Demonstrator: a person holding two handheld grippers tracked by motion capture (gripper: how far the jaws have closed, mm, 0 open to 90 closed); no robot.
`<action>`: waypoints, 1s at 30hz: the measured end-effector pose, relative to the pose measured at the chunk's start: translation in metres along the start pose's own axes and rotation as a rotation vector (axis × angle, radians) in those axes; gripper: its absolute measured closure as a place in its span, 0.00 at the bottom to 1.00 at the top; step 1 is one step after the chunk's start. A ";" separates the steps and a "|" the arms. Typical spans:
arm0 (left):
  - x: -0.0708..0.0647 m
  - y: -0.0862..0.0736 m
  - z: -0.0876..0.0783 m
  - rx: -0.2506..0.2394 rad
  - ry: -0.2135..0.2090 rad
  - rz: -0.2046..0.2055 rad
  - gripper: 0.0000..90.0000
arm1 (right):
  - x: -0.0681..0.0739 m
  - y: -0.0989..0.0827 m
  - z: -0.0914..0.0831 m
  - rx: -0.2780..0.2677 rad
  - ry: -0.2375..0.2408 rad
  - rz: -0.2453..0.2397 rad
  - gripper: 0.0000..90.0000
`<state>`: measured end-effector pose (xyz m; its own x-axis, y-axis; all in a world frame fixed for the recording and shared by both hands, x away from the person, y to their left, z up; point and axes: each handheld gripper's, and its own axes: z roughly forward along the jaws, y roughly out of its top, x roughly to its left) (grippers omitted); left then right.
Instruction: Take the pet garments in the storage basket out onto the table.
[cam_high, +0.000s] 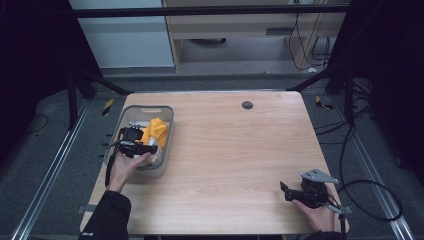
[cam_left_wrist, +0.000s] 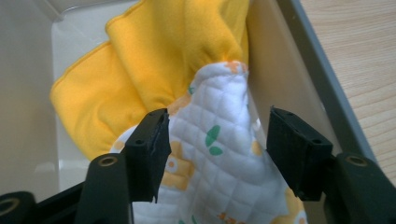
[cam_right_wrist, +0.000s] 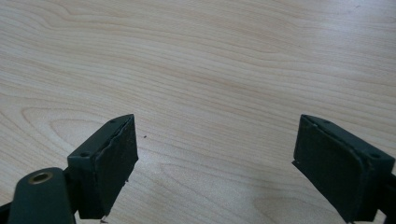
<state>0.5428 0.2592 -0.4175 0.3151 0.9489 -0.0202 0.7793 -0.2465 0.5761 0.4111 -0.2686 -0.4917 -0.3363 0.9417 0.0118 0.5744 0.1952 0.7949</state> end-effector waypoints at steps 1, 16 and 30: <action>0.001 0.000 0.001 0.007 -0.011 -0.008 0.47 | 0.000 0.000 0.000 0.002 0.000 0.000 0.15; -0.003 0.001 0.009 0.053 -0.033 -0.019 0.68 | 0.000 0.000 0.001 0.010 0.007 -0.004 0.14; 0.000 -0.002 0.004 0.049 -0.022 -0.008 0.88 | 0.000 0.000 0.002 0.013 0.008 -0.002 0.14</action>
<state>0.5436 0.2592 -0.4213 0.3201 0.9464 -0.0425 0.8073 -0.2490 0.5351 0.4120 -0.2681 -0.4930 -0.3437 0.9390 0.0147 0.5835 0.2012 0.7868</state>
